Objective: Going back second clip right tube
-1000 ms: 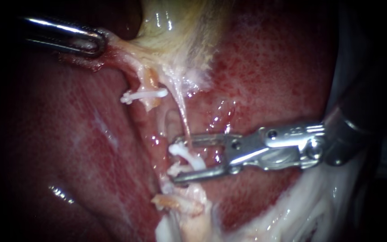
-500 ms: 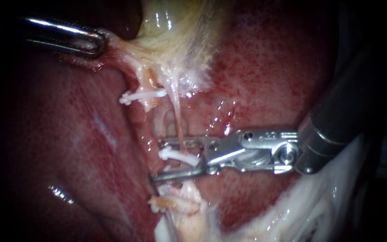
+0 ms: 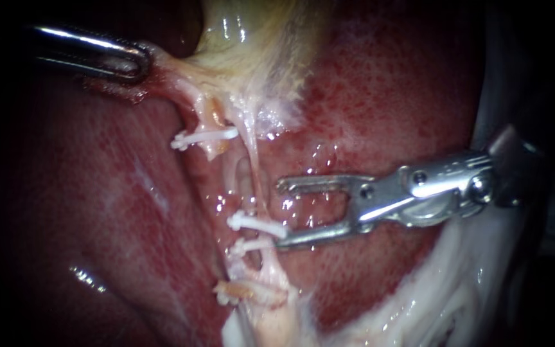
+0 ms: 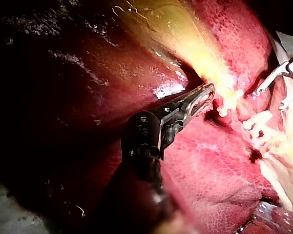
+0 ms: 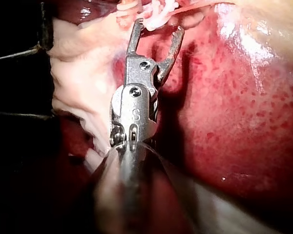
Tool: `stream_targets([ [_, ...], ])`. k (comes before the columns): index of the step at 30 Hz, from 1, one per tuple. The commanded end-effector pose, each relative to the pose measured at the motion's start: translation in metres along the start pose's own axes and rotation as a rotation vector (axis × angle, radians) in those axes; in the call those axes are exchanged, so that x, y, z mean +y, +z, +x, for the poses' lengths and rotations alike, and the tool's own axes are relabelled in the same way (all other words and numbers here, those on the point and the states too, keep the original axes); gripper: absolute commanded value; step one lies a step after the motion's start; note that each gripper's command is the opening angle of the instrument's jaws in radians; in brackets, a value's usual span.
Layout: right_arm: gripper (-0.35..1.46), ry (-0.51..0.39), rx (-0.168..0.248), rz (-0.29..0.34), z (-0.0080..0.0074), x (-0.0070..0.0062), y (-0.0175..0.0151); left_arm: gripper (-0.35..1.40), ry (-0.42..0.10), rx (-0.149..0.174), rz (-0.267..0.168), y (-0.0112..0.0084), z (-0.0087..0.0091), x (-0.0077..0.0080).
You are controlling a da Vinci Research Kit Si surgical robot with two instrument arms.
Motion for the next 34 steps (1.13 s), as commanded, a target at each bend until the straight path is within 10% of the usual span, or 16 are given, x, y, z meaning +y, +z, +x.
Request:
stream_targets([
  [1,0.5,-0.011,-0.014,-0.003,0.0003,-0.0001,-0.0005,-0.35,0.0,0.0,-0.001,0.0,0.0,0.0],
  [10,0.5,-0.031,-0.024,-0.022,0.0014,-0.0004,-0.0026,-0.35,0.002,0.001,0.002,0.0005,-0.0003,-0.0001],
  [22,0.5,-0.039,-0.024,-0.027,0.0018,-0.0001,-0.0043,-0.35,0.022,-0.031,-0.019,0.0059,-0.0042,-0.0017],
  [34,0.5,-0.039,-0.024,-0.027,0.0017,-0.0001,-0.0043,-0.35,0.023,-0.032,-0.022,0.0058,-0.0042,-0.0018],
])
